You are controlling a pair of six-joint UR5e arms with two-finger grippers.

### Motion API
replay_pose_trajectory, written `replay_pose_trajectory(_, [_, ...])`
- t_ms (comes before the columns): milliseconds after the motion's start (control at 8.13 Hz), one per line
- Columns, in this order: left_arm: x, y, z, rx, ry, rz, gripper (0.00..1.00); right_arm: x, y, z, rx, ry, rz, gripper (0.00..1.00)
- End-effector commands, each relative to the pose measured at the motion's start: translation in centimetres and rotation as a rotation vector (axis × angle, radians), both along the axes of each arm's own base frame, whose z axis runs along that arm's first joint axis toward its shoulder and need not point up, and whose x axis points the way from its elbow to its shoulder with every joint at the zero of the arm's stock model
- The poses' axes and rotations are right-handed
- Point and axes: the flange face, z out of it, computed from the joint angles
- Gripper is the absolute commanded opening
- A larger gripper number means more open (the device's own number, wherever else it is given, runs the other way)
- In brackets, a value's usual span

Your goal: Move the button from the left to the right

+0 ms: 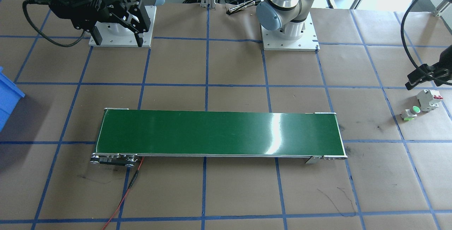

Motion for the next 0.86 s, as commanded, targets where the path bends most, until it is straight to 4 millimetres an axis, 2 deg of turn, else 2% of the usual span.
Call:
replay_pose_trajectory(0, [6.4,-2.0,-7.2,0.005,-0.005,-0.099,1.0,0.0,-0.3,0.0,-0.019,-0.001,0.0,1.0])
replay_pose_trajectory(123, [8.3,-2.6,-10.6,0.022,0.01,-0.193,1.0,-0.1,-0.6,-1.1,-0.003,0.013,0.001,1.0])
replay_pose_trajectory(246, [9.4,-2.6,-12.6,0.04,0.035,-0.246,1.0,-0.1,-0.6,-1.3,0.003,0.017,0.0,1.0])
replay_pose_trajectory(492, [12.4,-1.3,-14.8,0.048,0.046,-0.222,1.0,0.0,-0.7,-1.3,-0.002,0.006,-0.003,1.0])
replay_pose_trajectory(738, [13.3,-1.3,-17.4,0.065,0.067,-0.213,1.0,0.0,-0.7,-1.3,-0.001,0.005,-0.005,1.0])
